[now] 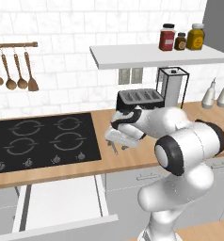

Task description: Pick the measuring cup from the drawer and place it on the counter.

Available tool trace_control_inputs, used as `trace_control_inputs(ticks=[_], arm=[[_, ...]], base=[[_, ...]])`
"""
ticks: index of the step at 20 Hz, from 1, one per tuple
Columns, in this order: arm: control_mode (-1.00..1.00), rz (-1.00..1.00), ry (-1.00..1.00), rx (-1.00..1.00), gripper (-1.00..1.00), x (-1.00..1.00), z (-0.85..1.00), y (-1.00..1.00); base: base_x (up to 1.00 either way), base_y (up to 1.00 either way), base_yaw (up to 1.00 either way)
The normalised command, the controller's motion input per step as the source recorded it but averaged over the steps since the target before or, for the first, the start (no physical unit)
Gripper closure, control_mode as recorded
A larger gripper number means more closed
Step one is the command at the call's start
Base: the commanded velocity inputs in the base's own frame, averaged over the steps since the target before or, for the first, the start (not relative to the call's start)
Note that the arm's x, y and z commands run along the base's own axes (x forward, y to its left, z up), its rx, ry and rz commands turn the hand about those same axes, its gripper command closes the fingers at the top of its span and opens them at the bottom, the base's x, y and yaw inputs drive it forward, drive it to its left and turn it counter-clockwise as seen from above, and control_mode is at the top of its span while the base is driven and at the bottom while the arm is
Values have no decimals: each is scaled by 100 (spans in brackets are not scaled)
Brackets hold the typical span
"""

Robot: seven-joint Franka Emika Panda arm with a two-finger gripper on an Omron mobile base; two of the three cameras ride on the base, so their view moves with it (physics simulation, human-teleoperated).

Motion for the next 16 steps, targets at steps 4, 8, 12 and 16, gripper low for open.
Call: trace_control_inputs(ticks=[4, 8, 12, 16], arm=[[-100, 0, -34, 0, -100, -85, 69, -22], [-100, 0, -40, 2, -100, -99, 67, -26], [-100, 2, -39, 7, -100, -81, 90, -31], [-100, 2, -21, 8, -100, -38, 95, -36]], base=[[0, 0, 0], [0, 0, 0], [0, 0, 0], [0, 0, 0]])
